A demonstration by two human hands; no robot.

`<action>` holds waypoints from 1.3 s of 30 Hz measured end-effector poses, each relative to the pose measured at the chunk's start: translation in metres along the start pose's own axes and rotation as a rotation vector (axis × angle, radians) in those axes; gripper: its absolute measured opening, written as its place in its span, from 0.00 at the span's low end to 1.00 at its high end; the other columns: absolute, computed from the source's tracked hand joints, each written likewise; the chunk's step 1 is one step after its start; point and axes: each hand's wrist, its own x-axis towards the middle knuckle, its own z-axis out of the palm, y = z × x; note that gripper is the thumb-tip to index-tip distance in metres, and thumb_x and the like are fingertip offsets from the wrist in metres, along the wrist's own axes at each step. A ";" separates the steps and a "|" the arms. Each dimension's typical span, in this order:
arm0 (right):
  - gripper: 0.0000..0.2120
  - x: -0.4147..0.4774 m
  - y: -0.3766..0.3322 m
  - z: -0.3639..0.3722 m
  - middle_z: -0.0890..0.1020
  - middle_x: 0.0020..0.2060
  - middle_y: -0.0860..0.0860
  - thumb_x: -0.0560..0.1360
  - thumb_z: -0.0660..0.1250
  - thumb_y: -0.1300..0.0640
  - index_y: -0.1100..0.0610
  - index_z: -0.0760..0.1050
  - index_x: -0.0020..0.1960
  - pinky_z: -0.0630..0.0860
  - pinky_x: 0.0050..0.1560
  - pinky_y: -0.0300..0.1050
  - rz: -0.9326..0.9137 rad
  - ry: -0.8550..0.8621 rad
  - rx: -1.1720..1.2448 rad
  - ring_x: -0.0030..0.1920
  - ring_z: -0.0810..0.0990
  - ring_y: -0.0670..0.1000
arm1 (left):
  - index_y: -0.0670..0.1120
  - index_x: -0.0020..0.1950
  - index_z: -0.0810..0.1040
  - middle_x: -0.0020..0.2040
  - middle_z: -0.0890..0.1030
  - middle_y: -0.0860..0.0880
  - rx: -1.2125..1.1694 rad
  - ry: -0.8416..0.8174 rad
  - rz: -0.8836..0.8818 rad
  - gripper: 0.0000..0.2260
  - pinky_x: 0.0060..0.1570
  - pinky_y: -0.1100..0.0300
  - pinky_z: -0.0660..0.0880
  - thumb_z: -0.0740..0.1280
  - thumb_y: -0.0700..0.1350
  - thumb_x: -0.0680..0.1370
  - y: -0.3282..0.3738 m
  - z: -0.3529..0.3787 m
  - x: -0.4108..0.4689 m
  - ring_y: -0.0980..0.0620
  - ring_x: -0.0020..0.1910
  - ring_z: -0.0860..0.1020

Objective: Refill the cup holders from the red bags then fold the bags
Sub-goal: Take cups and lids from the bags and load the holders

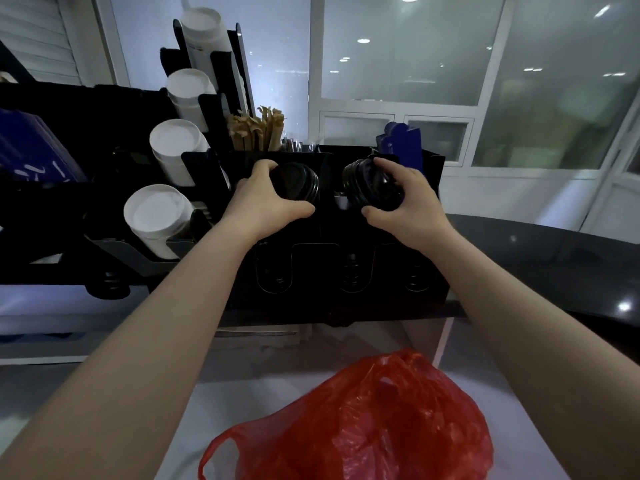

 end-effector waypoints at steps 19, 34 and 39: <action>0.33 -0.080 -0.082 -0.023 0.76 0.55 0.39 0.69 0.73 0.62 0.51 0.67 0.71 0.72 0.50 0.25 -0.044 -0.058 0.263 0.52 0.75 0.30 | 0.60 0.69 0.64 0.61 0.73 0.62 -0.225 0.064 0.346 0.34 0.62 0.58 0.71 0.76 0.55 0.66 0.011 -0.034 -0.111 0.62 0.62 0.72; 0.34 -0.081 -0.169 0.071 0.74 0.64 0.46 0.68 0.74 0.59 0.46 0.68 0.71 0.74 0.63 0.51 -0.047 -0.079 0.319 0.62 0.75 0.45 | 0.59 0.67 0.65 0.63 0.71 0.57 -0.176 0.349 0.213 0.30 0.62 0.57 0.70 0.75 0.49 0.70 -0.142 -0.183 -0.112 0.56 0.63 0.71; 0.33 -0.088 -0.187 0.090 0.75 0.63 0.46 0.68 0.74 0.57 0.46 0.68 0.71 0.73 0.64 0.51 0.016 -0.018 0.249 0.62 0.74 0.45 | 0.52 0.73 0.63 0.66 0.69 0.44 0.055 0.260 0.129 0.34 0.60 0.60 0.64 0.74 0.51 0.70 -0.184 -0.195 -0.071 0.47 0.64 0.69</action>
